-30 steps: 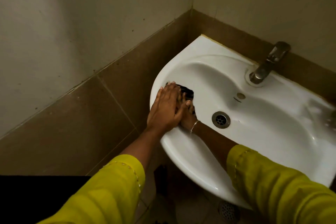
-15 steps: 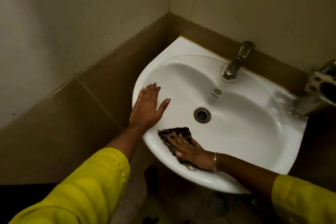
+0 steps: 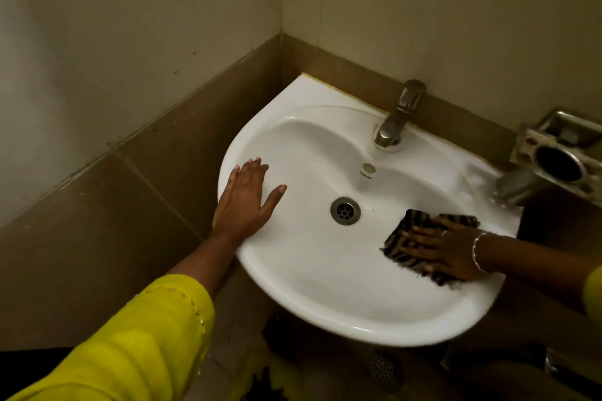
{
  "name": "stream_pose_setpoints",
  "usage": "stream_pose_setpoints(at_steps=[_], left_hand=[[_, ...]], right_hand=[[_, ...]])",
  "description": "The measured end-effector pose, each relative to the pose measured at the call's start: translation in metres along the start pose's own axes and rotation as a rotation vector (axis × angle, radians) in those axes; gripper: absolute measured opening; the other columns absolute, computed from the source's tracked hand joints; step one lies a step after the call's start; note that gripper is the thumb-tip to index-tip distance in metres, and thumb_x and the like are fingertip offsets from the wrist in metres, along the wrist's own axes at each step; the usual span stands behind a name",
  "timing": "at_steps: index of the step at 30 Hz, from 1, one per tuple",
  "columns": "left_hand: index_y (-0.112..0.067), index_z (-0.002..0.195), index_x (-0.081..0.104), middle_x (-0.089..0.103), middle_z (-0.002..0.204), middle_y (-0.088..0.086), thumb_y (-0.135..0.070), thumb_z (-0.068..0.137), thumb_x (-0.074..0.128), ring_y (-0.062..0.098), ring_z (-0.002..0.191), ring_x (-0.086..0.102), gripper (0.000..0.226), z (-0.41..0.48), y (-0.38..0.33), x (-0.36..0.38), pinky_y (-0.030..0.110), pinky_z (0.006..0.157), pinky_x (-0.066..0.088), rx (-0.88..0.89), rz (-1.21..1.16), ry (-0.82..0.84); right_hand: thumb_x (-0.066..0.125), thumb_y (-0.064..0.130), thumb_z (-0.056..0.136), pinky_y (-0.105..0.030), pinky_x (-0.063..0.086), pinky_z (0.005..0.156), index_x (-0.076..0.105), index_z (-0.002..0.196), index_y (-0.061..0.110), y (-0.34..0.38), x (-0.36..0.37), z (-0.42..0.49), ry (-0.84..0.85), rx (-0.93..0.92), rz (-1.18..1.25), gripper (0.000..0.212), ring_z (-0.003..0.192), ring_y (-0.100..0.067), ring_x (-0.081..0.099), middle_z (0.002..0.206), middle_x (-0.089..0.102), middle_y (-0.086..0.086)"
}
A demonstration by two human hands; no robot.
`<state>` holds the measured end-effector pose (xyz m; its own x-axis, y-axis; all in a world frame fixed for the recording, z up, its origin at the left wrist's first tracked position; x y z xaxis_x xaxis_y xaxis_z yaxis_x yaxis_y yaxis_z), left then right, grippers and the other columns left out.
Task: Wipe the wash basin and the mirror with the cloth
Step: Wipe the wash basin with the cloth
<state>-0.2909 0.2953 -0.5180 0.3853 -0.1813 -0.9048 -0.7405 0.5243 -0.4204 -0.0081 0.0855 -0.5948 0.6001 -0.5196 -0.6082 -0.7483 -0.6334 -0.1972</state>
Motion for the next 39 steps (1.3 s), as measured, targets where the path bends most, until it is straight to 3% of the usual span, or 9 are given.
stream_pose_setpoints(at_steps=[3, 7, 11, 19, 24, 28, 30, 35, 39], left_hand=[[-0.006, 0.145, 0.040, 0.033, 0.157, 0.012, -0.068, 0.078, 0.010, 0.020, 0.149, 0.023, 0.096, 0.000, -0.002, 0.000, 0.027, 0.120, 0.000, 0.003, 0.003, -0.003], [-0.007, 0.146, 0.039, 0.032, 0.158, 0.012, -0.068, 0.078, 0.010, 0.019, 0.149, 0.022, 0.095, 0.001, -0.002, -0.001, 0.026, 0.120, 0.000, 0.003, 0.011, -0.004], [-0.007, 0.146, 0.039, 0.032, 0.158, 0.011, -0.069, 0.078, 0.010, 0.018, 0.149, 0.022, 0.096, 0.001, -0.001, 0.000, 0.024, 0.119, -0.002, 0.001, 0.007, 0.003], [-0.004, 0.143, 0.043, 0.038, 0.154, 0.013, -0.067, 0.079, 0.013, 0.021, 0.147, 0.028, 0.094, 0.000, -0.001, -0.001, 0.028, 0.121, 0.003, 0.007, 0.007, 0.005], [-0.003, 0.141, 0.046, 0.040, 0.153, 0.015, -0.066, 0.080, 0.014, 0.022, 0.146, 0.030, 0.093, 0.000, -0.003, -0.001, 0.031, 0.121, 0.006, 0.021, -0.005, 0.006], [-0.004, 0.142, 0.044, 0.038, 0.154, 0.015, -0.078, 0.077, 0.009, 0.022, 0.147, 0.029, 0.105, 0.000, -0.002, 0.001, 0.032, 0.122, 0.005, 0.026, 0.006, 0.029], [-0.005, 0.144, 0.042, 0.036, 0.155, 0.014, -0.083, 0.075, 0.004, 0.021, 0.147, 0.027, 0.111, 0.001, -0.004, 0.002, 0.034, 0.122, 0.006, 0.030, 0.029, 0.043], [-0.007, 0.146, 0.039, 0.033, 0.157, 0.013, -0.086, 0.070, -0.013, 0.021, 0.148, 0.023, 0.121, 0.000, -0.005, 0.001, 0.033, 0.122, 0.002, 0.035, 0.022, 0.043], [-0.009, 0.147, 0.037, 0.029, 0.159, 0.011, -0.086, 0.070, -0.015, 0.018, 0.149, 0.020, 0.120, 0.000, -0.005, 0.001, 0.027, 0.120, -0.006, 0.039, -0.009, 0.027]], right_hand=[[0.033, 0.047, 0.079, -0.043, -0.013, 0.111, 0.060, 0.120, 0.020, -0.033, -0.017, 0.014, -0.092, 0.118, -0.224, 0.056, 0.117, -0.025, 0.055, 0.124, 0.060, -0.006], [0.046, 0.035, 0.086, -0.039, -0.046, 0.085, 0.001, 0.146, 0.014, -0.053, -0.051, 0.041, -0.168, 0.237, -0.290, 0.078, 0.130, -0.021, -0.023, 0.146, -0.017, -0.004], [0.080, 0.026, 0.043, -0.040, -0.009, 0.112, 0.058, 0.123, 0.011, -0.056, -0.077, 0.057, -0.249, 0.242, -0.300, 0.084, 0.128, -0.025, 0.043, 0.136, 0.048, -0.009], [0.082, 0.039, 0.037, -0.049, 0.023, 0.111, 0.062, 0.115, 0.014, -0.043, -0.081, 0.060, -0.422, 0.209, -0.265, 0.084, 0.110, -0.025, 0.061, 0.116, 0.066, -0.008], [0.077, 0.060, 0.034, -0.055, 0.050, 0.083, 0.051, 0.122, 0.023, -0.016, -0.041, 0.048, -0.279, 0.216, 0.016, 0.099, 0.109, -0.024, 0.061, 0.118, 0.065, -0.006], [0.040, 0.046, 0.090, -0.065, 0.022, 0.098, 0.035, 0.139, 0.025, 0.039, -0.015, 0.068, -0.386, -0.022, 0.126, 0.053, 0.140, -0.037, 0.014, 0.149, 0.031, -0.005], [0.039, 0.044, 0.094, -0.068, 0.011, 0.104, 0.030, 0.142, 0.020, 0.070, -0.003, 0.097, -0.412, -0.153, 0.318, 0.054, 0.140, -0.041, 0.009, 0.154, 0.018, -0.006], [0.040, 0.038, 0.092, -0.013, -0.003, 0.113, 0.020, 0.143, 0.016, 0.094, -0.140, 0.076, -0.676, -0.191, 1.028, 0.059, 0.138, 0.006, 0.002, 0.152, 0.009, 0.006], [0.038, 0.021, 0.094, -0.012, -0.013, 0.109, 0.014, 0.142, 0.003, 0.094, -0.190, 0.101, -0.667, -0.229, 1.257, 0.057, 0.133, 0.010, -0.012, 0.148, -0.001, 0.001]])
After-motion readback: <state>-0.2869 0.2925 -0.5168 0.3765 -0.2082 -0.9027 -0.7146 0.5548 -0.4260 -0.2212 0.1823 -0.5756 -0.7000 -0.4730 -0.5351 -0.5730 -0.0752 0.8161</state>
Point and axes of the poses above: each hand's wrist, its own z-axis towards the middle knuckle, its own x-axis out of the palm, y = z × x, the point moved 7 cm from there along z, towards the middle knuckle
